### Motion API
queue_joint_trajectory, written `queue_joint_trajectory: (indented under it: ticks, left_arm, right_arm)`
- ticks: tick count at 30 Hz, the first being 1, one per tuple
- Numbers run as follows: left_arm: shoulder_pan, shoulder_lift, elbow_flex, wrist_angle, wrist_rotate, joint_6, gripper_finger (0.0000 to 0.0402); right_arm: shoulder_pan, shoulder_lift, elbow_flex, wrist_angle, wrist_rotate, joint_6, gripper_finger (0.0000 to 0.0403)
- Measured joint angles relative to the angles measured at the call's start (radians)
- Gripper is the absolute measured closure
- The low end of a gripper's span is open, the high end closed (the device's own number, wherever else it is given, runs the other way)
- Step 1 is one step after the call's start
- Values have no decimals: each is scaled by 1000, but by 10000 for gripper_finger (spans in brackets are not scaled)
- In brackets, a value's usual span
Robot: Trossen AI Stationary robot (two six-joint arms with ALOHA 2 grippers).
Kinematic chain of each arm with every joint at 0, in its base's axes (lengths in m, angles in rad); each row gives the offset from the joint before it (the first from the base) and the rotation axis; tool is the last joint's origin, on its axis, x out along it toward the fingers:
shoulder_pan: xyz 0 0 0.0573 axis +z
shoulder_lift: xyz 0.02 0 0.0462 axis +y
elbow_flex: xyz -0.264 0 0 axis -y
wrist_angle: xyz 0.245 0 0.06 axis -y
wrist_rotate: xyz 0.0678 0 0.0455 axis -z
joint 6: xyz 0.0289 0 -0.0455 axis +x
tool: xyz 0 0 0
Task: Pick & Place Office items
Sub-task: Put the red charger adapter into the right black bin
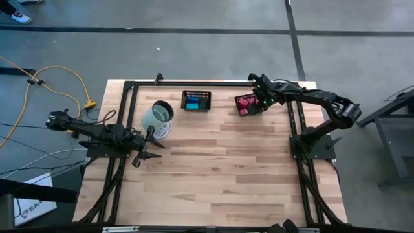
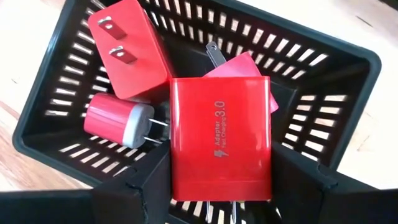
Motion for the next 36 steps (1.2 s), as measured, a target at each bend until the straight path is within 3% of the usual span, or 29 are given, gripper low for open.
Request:
queue_joint_trajectory:
  ticks: [10, 20, 36]
  left_arm:
    - [0, 0, 0, 0, 0, 0, 221]
    - [0, 0, 0, 0, 0, 0, 221]
    - [0, 0, 0, 0, 0, 0, 221]
  right_arm:
    - [0, 3, 0, 11, -1, -6, 185]
    - [0, 4, 0, 20, 3, -15, 152]
    - [-22, -31, 0, 77, 7, -35, 155]
